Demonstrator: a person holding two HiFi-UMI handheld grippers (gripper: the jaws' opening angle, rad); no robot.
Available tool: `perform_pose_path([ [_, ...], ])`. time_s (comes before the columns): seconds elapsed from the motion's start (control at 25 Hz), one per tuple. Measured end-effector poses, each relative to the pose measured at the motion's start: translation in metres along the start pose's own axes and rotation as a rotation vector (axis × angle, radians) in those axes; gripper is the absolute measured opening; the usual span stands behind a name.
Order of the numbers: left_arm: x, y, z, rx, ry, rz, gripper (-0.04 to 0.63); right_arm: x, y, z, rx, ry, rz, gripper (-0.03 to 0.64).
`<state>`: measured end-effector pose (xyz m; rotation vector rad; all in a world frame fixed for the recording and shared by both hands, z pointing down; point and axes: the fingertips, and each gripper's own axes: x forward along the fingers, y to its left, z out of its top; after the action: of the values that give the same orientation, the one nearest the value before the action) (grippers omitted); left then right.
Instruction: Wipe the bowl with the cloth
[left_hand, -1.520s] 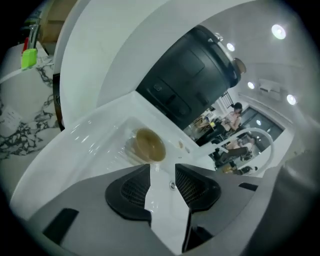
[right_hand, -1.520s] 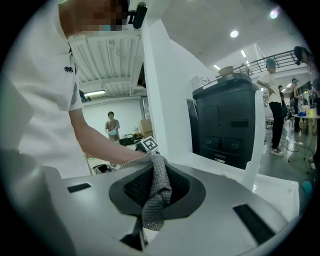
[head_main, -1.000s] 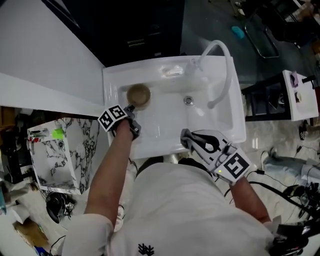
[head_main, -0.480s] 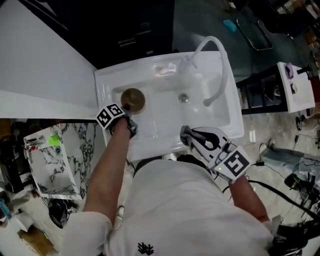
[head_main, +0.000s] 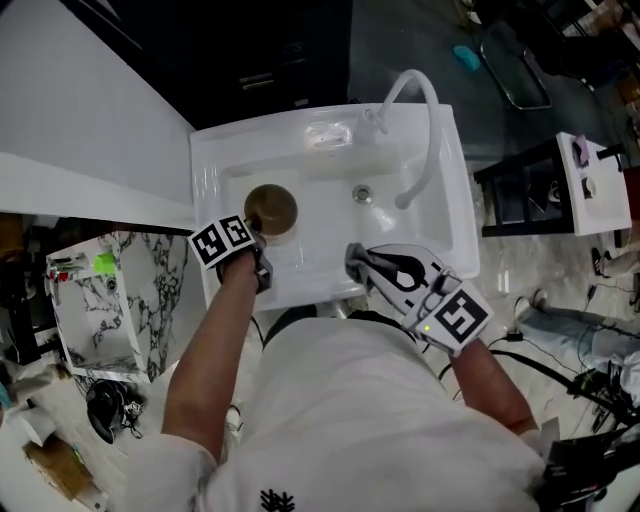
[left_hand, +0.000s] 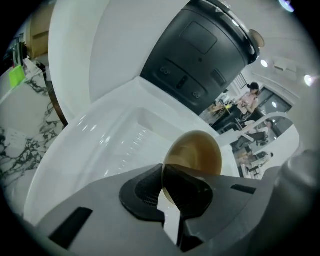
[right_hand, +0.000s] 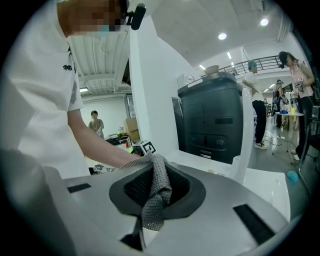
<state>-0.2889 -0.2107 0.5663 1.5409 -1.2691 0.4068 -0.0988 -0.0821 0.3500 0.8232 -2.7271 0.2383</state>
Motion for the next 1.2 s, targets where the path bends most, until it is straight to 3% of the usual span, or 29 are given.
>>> perform_pose_path([
  [0.4,-0.057,-0.08,-0.058,-0.016,-0.032,-0.11,0.017,-0.004,0.006,0.0,-0.086,0.012,0.133,0.037],
  [0.56,-0.071,-0.102,-0.079,-0.011,-0.035,-0.083,0.017,-0.004,0.009,-0.011,-0.14,0.059,0.17,0.037],
  [0.76,-0.077,-0.123,-0.104,0.015,-0.033,-0.043,0.017,-0.001,0.004,-0.039,-0.201,0.137,0.143,0.037],
  [1.2,-0.071,-0.163,-0.14,0.089,-0.021,0.037,0.018,-0.013,-0.013,-0.106,-0.599,0.418,0.045,0.037],
])
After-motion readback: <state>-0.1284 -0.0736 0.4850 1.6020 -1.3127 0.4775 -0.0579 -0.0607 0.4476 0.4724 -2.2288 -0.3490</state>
